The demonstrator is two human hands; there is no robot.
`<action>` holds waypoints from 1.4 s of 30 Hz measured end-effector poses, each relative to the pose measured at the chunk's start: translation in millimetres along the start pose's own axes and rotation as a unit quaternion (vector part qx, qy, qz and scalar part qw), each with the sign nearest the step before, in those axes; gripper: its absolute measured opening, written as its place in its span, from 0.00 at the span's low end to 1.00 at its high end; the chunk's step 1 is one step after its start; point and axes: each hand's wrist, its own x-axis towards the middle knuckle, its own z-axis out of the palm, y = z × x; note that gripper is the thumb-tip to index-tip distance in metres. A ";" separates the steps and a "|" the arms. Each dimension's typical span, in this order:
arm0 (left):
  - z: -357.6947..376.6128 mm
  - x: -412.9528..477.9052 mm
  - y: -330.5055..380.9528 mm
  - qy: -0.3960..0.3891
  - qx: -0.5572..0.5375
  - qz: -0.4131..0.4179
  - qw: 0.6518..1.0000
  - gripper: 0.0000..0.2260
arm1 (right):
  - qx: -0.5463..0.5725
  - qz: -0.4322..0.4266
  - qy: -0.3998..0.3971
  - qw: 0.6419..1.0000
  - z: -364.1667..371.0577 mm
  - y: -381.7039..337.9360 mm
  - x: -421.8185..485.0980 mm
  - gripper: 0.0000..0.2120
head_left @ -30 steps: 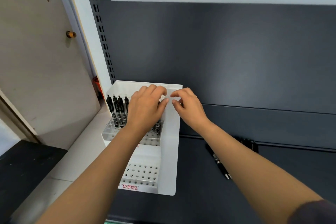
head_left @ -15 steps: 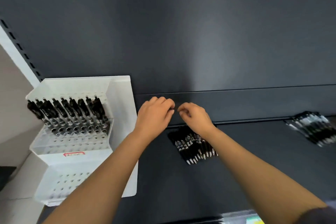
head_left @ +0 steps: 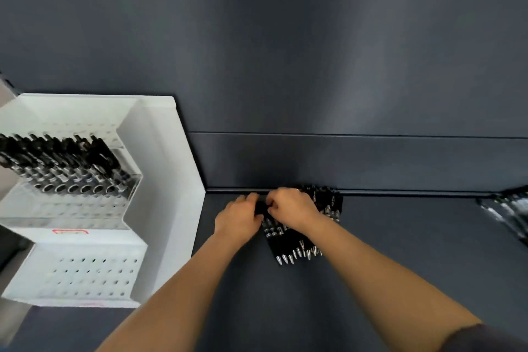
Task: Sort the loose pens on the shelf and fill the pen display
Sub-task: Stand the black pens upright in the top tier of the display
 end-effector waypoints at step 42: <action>-186.9 -119.3 -65.3 0.420 -0.311 0.115 0.845 0.01 | 0.382 -0.133 0.266 0.875 -113.1 -181.6 -44.5 0.08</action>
